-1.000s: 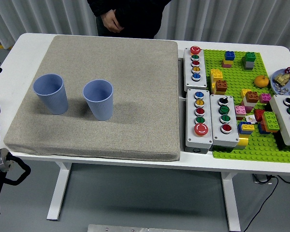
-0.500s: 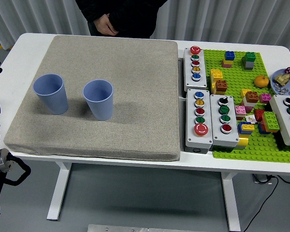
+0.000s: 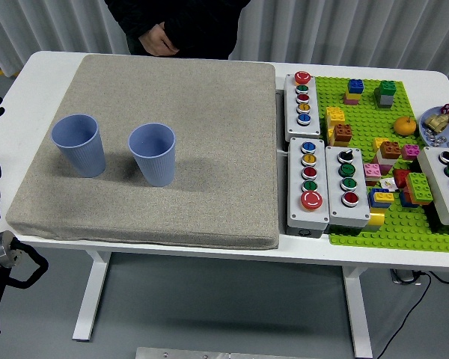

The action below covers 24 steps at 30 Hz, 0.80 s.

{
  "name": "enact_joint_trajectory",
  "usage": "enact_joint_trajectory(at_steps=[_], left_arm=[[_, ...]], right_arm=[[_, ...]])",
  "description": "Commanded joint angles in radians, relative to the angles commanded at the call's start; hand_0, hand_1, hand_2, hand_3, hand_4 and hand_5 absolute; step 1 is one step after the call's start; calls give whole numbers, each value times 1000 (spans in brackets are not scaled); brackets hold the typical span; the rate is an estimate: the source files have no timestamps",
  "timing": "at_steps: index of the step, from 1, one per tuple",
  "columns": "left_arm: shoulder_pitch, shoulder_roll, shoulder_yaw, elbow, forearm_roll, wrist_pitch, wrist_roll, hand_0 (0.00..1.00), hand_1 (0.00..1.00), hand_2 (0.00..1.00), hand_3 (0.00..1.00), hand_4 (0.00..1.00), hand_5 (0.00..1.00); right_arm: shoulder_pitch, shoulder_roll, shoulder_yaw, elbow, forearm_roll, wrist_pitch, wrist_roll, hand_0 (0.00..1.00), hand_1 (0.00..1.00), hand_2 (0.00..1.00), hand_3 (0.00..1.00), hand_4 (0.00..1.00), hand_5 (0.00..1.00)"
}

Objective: Pick cup pour cup place

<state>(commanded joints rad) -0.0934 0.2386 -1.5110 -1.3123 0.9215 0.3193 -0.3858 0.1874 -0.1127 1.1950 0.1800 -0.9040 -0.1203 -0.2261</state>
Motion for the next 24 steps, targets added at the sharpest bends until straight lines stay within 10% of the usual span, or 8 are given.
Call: enact_joint_trajectory(at_steps=[24], left_arm=[[-3, -2, 4, 0, -1, -3, 3, 764, 786, 934, 914, 788, 998]], right_arm=[[4, -1, -2, 0, 7, -1, 2, 740, 707, 726, 645, 215, 418]])
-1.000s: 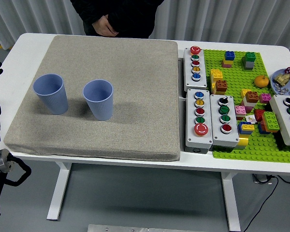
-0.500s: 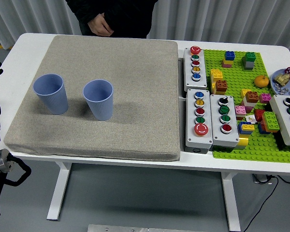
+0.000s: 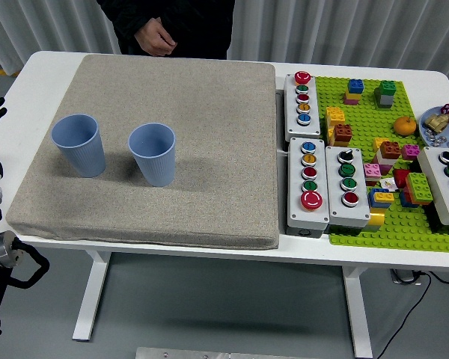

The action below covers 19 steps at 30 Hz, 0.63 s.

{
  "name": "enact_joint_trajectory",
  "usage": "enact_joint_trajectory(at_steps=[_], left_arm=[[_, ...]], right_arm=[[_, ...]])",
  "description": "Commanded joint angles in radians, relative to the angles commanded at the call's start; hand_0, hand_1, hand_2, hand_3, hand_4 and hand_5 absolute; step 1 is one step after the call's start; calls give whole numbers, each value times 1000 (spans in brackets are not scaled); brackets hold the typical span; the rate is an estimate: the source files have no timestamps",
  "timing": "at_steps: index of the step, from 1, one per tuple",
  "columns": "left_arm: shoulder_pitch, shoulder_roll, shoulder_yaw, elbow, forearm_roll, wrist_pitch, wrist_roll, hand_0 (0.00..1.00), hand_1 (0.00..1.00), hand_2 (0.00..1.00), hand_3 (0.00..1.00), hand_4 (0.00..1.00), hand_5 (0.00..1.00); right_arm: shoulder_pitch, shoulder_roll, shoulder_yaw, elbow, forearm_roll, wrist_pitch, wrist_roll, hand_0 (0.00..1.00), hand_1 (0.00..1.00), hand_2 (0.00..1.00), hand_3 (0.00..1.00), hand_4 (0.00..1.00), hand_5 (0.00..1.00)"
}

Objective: Pick cup pour cup place

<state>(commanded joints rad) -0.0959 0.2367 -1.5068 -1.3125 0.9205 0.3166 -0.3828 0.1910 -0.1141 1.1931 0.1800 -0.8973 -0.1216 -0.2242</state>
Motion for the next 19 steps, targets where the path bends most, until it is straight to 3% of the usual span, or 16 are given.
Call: enact_joint_trajectory(at_steps=[19], left_arm=[[4, 1, 1, -1, -4, 3, 1, 764, 786, 934, 914, 788, 998]], right_arm=[[-6, 2, 1, 0, -5, 0, -2, 741, 707, 726, 645, 215, 418]])
